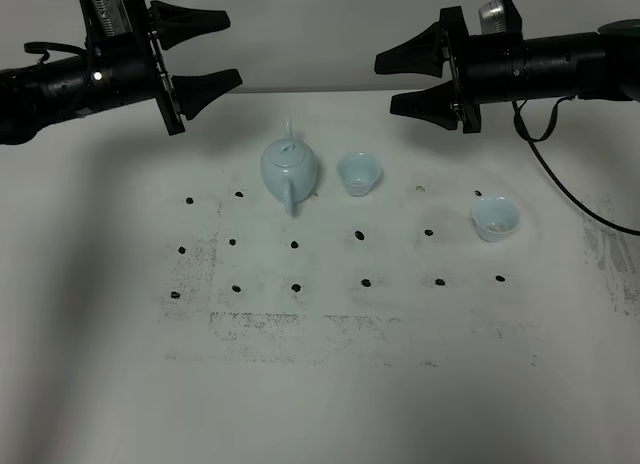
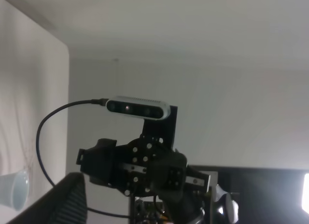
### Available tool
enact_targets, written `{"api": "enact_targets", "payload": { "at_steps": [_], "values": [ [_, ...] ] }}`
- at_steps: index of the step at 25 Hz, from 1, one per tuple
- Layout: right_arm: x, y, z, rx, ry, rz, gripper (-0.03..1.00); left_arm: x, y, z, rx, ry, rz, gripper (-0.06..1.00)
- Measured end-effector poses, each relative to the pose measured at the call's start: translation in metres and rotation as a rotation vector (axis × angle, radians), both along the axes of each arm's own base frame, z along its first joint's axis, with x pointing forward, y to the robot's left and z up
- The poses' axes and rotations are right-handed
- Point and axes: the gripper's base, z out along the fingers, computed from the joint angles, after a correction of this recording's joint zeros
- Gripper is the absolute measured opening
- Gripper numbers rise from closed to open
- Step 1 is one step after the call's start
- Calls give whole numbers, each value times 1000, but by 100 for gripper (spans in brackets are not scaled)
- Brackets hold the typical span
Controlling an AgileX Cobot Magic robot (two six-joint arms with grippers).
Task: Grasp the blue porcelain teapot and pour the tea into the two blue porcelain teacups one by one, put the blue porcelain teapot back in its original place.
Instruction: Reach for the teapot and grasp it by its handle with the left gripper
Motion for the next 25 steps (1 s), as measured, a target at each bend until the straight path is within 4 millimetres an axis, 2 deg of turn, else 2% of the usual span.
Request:
{"api": "enact_targets", "payload": {
  "at_steps": [25],
  "values": [
    [0,0,1,7,0,0,59,-1,0,-3,33,12,-13,63]
  ]
}}
